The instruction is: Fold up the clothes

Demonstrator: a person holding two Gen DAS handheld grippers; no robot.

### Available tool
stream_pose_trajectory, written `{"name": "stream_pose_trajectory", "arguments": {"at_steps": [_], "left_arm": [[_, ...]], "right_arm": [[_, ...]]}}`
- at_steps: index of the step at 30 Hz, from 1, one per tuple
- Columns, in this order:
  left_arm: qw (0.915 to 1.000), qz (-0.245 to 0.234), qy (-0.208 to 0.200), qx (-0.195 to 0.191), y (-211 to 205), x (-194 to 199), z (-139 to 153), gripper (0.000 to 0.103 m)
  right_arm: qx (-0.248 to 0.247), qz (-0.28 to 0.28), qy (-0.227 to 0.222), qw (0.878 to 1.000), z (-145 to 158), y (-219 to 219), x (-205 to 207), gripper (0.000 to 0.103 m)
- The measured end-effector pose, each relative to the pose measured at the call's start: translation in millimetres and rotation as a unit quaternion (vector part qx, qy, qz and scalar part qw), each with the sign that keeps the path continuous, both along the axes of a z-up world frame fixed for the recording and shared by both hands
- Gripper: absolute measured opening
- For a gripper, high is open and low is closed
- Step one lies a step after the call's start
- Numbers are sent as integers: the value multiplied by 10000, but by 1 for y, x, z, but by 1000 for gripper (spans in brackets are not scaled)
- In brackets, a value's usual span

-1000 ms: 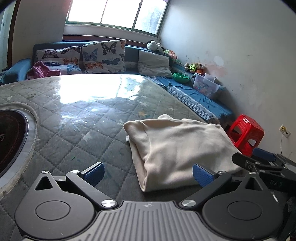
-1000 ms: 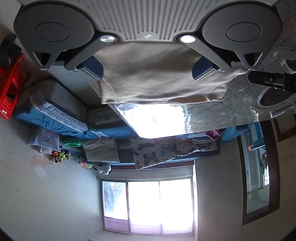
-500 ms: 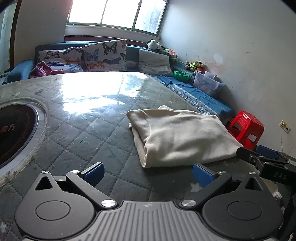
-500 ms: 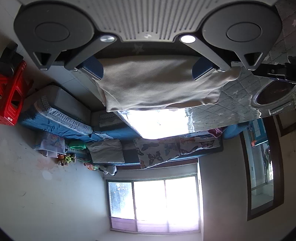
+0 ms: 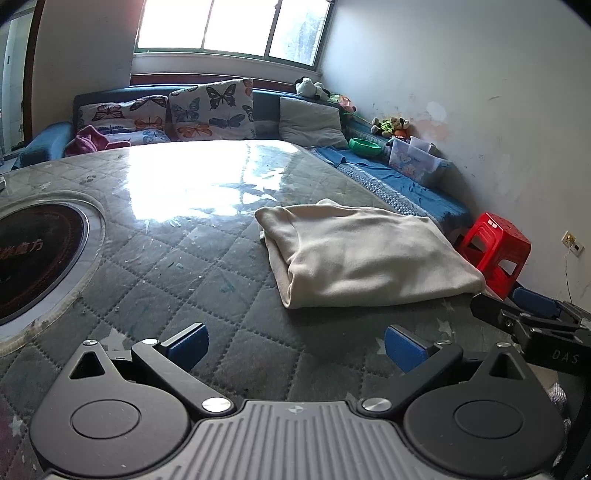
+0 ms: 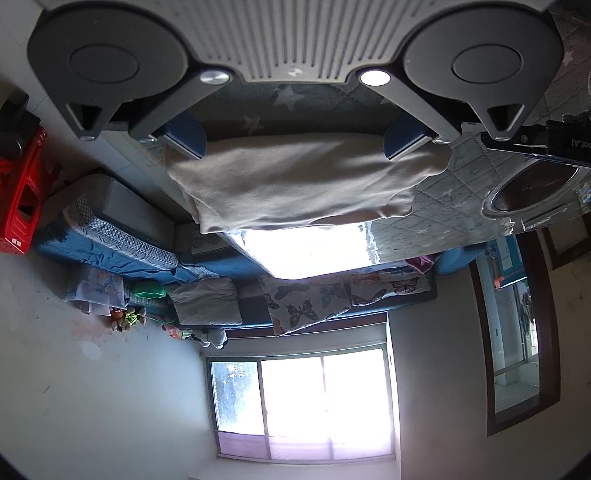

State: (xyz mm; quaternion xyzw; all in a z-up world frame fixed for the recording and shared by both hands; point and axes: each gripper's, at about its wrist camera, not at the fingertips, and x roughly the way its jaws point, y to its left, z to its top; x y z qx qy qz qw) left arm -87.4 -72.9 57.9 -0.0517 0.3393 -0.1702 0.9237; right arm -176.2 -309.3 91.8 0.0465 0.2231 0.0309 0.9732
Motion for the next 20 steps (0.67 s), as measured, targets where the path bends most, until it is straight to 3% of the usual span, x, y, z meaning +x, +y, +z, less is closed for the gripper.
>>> {"name": "stream_pose_trajectory", "arguments": {"at_steps": [20], "left_arm": [[9999,-68,33,102,-6,-23,-3,103]], "right_arm": [[66,22,-49,10000,-3,4,-17,103]]}}
